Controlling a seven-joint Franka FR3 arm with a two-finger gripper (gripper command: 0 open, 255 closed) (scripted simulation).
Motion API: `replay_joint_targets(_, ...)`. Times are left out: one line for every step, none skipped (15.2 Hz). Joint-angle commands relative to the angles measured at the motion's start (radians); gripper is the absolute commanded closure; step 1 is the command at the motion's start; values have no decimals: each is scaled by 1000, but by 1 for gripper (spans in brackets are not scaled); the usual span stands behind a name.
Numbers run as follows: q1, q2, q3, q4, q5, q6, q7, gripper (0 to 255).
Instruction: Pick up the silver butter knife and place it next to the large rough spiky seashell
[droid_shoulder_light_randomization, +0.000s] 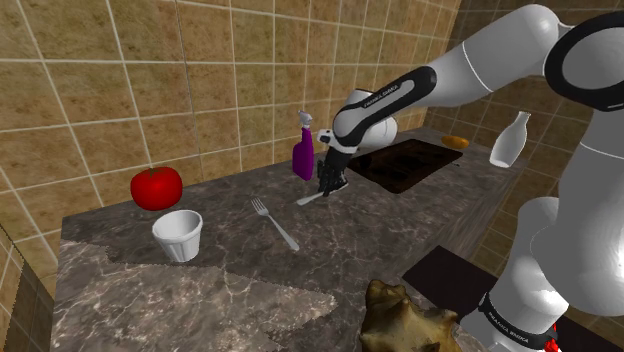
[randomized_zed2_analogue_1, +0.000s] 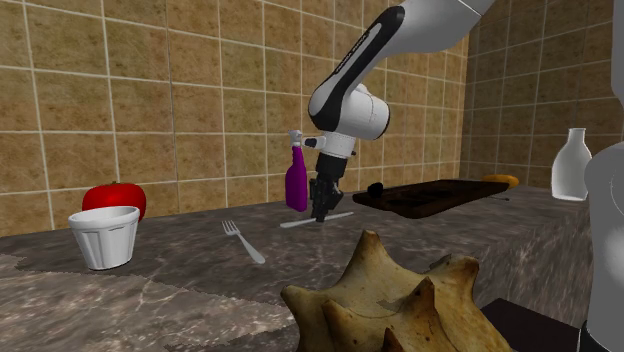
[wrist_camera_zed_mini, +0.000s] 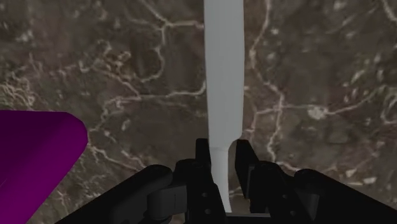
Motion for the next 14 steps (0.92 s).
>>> replay_joint_targets(1, -16, -3, 6, -19, -21, 15, 255)
replay_joint_targets(1, -25, -5, 10, -29, -32, 24, 255)
replay_joint_targets(2, -34, -6, 14, -39, -44, 33, 255)
replay_joint_targets(2, -43, -6, 18, -48, -55, 41, 255)
replay_joint_targets(2, -52, -7, 23, -57, -67, 49, 255)
replay_joint_targets(2, -60, -8, 28, -66, -79, 56, 255)
replay_joint_targets(2, -69, -8, 33, -74, -90, 64, 255)
replay_joint_targets(2, -77, -9, 38, -82, -102, 71, 255)
replay_joint_targets(2, -85, -9, 44, -89, -114, 78, 255)
replay_joint_targets(1, -92, -9, 50, -97, -126, 85, 255)
replay_joint_targets(1, -100, -9, 56, -104, -139, 92, 255)
replay_joint_targets(1, -107, -9, 63, -111, -151, 98, 255)
replay_joint_targets(1, -114, -9, 69, -117, -163, 104, 255)
replay_joint_targets(1, -120, -8, 76, -123, -175, 110, 255)
